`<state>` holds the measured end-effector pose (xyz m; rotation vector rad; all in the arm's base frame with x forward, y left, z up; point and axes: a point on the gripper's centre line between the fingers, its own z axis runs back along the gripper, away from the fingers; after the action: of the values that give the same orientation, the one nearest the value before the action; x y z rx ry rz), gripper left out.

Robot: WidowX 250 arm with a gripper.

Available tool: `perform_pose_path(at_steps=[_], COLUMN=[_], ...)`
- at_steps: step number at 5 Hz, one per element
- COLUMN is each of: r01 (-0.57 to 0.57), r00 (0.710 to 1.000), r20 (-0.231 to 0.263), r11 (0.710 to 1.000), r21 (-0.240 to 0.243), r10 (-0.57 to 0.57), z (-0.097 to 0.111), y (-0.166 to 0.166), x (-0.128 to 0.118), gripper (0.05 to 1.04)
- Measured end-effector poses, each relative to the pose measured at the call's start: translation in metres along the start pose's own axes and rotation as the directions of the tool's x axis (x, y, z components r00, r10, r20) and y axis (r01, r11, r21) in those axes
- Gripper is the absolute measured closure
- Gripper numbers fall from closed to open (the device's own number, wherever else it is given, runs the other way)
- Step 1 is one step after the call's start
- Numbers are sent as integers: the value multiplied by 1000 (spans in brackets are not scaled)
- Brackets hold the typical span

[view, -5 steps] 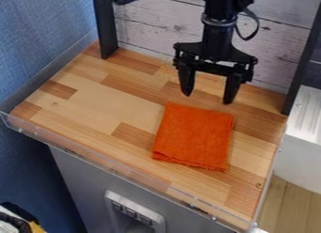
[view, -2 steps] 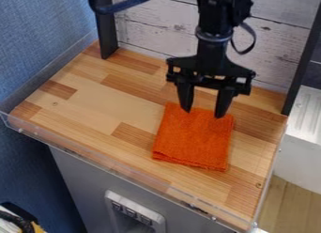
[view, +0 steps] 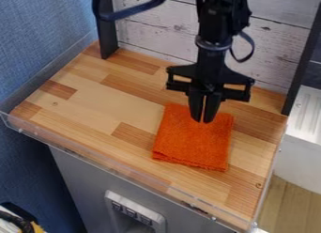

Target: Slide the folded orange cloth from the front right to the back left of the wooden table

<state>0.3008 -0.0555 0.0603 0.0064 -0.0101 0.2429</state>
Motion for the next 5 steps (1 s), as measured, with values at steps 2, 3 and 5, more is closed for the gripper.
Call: perform_pose_path(at_steps=[2, 3, 5], r01=[4, 19, 20], r00=[1000, 1000, 1000], r20=[-24, -23, -20], r11=[1000, 1000, 1000], r21=[4, 0, -19], r10=[-4, -19, -21], z=[-23, -34, -46], y=[-4, -5, -7], x=[2, 4, 7], gripper=[1024, 1024, 1025])
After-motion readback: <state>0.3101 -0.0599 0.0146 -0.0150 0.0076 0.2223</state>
